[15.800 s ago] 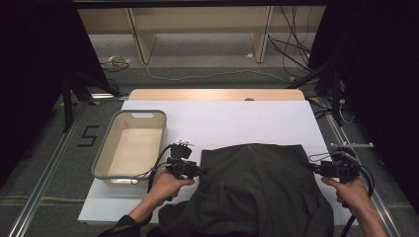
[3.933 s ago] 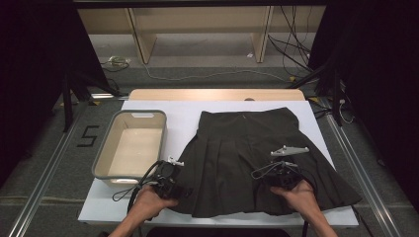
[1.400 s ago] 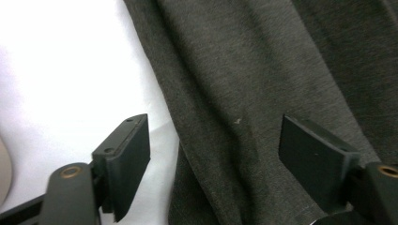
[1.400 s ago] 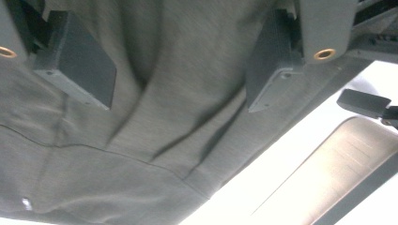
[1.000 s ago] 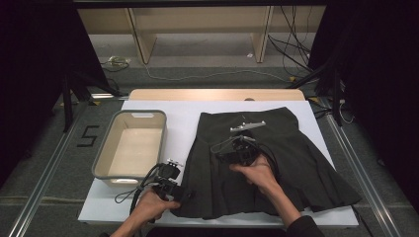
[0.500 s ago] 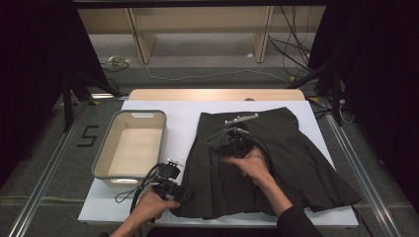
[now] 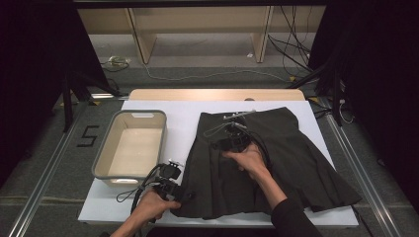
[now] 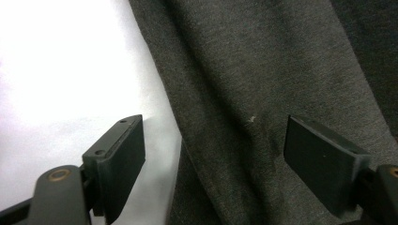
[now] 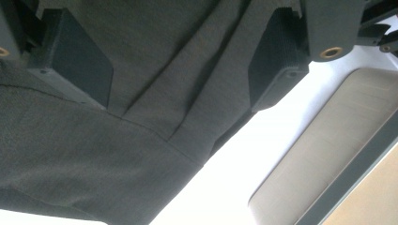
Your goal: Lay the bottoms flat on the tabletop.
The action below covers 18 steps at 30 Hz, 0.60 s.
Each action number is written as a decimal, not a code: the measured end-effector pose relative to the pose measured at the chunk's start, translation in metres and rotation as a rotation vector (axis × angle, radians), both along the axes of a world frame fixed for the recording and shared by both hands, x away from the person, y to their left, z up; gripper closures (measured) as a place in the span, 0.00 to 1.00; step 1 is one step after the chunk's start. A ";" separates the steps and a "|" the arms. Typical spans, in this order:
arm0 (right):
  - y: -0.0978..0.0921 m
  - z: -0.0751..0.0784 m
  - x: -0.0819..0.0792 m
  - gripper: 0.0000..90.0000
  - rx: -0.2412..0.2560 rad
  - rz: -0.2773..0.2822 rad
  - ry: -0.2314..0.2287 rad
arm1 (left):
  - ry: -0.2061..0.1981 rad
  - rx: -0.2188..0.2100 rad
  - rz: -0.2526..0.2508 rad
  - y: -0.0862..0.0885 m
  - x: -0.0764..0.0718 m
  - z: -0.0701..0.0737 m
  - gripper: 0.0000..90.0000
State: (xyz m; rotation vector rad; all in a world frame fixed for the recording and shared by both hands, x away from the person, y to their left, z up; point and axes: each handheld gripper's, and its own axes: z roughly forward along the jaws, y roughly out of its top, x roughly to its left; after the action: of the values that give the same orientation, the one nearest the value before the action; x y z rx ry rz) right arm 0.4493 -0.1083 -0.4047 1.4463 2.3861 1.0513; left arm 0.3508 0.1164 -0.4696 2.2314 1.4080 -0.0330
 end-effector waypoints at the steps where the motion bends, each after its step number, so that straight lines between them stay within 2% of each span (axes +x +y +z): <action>1: 0.001 0.000 0.001 0.25 0.000 0.000 0.001 | 0.001 -0.002 0.003 -0.001 0.000 0.000 0.23; 15: 0.015 0.001 0.012 0.22 -0.002 0.008 0.013 | 0.007 -0.001 0.005 -0.003 0.001 -0.002 0.23; 18: 0.016 0.002 0.014 0.22 -0.004 0.006 0.015 | -0.002 -0.006 0.003 -0.003 0.001 -0.002 0.28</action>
State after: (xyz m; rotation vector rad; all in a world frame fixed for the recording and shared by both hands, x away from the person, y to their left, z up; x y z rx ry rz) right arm 0.4628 -0.0924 -0.4030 1.4509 2.4030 1.0406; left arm 0.3517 0.1133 -0.4712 2.2236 1.4088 -0.0336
